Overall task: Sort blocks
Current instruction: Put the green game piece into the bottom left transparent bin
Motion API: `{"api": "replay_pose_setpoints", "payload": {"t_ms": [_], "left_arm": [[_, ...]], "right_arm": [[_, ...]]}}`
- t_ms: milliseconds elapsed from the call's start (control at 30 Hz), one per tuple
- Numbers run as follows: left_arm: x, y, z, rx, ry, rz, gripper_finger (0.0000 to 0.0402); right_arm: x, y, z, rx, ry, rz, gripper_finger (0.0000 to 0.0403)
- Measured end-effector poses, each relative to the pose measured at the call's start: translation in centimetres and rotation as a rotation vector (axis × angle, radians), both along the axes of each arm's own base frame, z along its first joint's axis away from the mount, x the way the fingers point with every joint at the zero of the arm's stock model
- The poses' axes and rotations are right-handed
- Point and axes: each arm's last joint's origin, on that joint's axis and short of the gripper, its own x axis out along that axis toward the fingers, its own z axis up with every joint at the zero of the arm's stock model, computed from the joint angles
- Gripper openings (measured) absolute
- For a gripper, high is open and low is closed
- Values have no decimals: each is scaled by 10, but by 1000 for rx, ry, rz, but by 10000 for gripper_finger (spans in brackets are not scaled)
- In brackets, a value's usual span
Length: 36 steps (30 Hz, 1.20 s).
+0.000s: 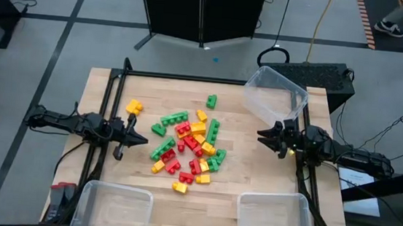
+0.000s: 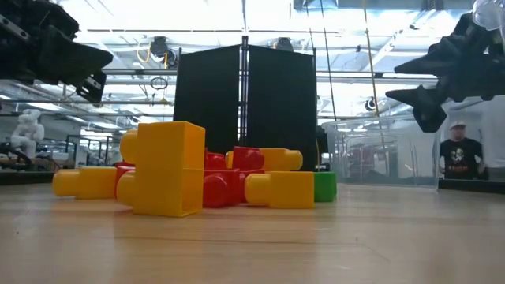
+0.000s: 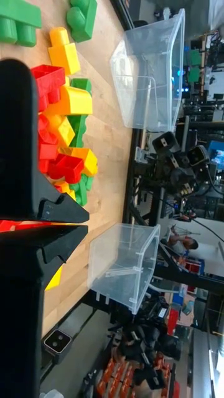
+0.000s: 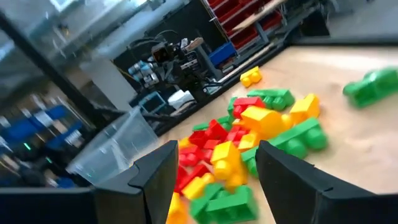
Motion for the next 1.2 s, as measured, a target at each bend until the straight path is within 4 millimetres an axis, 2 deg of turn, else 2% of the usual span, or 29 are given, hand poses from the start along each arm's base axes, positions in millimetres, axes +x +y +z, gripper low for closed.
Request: {"api": "replay_pose_setpoints", "payload": {"t_ms": [133, 367, 567, 733, 1000, 1133, 1200], "left_arm": [[0, 0, 2, -2, -22, 0, 0], [-1, 0, 17, -98, -162, 1, 0], [-3, 1, 26, -125, -255, 16, 0], [-6, 2, 34, -128, -343, 19, 0], [-7, 3, 37, -120, -377, 41, 0], [-10, 3, 46, -135, -465, 40, 0], [-15, 4, 57, -154, -534, 41, 0]], "right_arm": [[0, 0, 1, 141, -22, -7, 208], [0, -3, 2, 151, -38, -89, 208], [-1, -3, 14, 128, -161, -100, 208], [-2, -3, 17, 126, -197, -97, 208], [-2, -3, 17, 130, -196, -94, 208], [-2, -3, 17, 134, -196, -94, 208], [-2, -3, 17, 166, -201, -91, 208]]}}
